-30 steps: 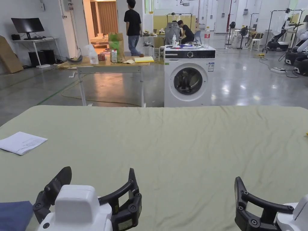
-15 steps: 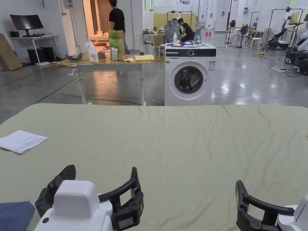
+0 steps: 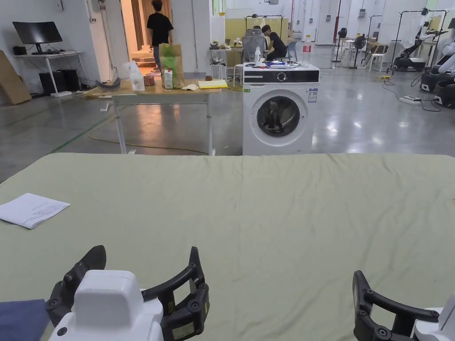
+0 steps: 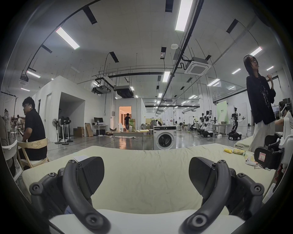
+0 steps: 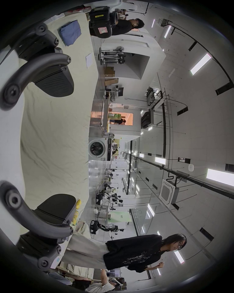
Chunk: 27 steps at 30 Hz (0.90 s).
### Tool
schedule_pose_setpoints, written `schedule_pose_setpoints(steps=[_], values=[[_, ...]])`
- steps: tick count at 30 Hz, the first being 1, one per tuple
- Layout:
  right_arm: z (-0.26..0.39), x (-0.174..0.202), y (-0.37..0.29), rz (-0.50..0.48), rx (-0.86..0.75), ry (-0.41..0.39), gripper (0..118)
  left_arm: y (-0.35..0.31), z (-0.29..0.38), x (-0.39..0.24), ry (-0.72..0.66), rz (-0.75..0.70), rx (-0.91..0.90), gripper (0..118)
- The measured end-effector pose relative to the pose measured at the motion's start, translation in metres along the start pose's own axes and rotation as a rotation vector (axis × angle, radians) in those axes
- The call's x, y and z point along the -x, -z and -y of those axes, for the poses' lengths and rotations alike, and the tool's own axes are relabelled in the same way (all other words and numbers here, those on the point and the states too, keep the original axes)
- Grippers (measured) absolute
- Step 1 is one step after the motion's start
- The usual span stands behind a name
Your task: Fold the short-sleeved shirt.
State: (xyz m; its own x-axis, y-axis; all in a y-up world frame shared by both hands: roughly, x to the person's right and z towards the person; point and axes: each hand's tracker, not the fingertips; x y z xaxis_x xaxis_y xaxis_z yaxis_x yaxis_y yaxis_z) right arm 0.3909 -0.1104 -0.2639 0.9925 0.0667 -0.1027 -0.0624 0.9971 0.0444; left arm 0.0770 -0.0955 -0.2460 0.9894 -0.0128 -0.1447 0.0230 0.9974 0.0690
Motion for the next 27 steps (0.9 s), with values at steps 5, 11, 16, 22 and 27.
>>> schedule_pose_setpoints(steps=[5,11,16,22,27], values=[[0.000,-0.001,-0.002,0.001,0.002,-0.004,118,0.000,-0.001,-0.001,0.007,0.018,0.005,101],[-0.003,-0.001,0.001,0.007,-0.001,-0.008,118,0.001,-0.002,-0.001,0.001,0.033,0.017,101],[-0.005,-0.001,0.002,0.005,0.002,-0.016,118,0.002,-0.002,-0.002,-0.002,0.066,0.029,100],[-0.008,0.002,0.005,0.002,0.004,-0.031,118,0.008,-0.001,-0.010,0.028,0.050,0.073,100],[-0.008,0.005,0.009,-0.003,0.019,-0.037,118,0.014,0.002,-0.015,0.048,-0.010,0.104,101]])
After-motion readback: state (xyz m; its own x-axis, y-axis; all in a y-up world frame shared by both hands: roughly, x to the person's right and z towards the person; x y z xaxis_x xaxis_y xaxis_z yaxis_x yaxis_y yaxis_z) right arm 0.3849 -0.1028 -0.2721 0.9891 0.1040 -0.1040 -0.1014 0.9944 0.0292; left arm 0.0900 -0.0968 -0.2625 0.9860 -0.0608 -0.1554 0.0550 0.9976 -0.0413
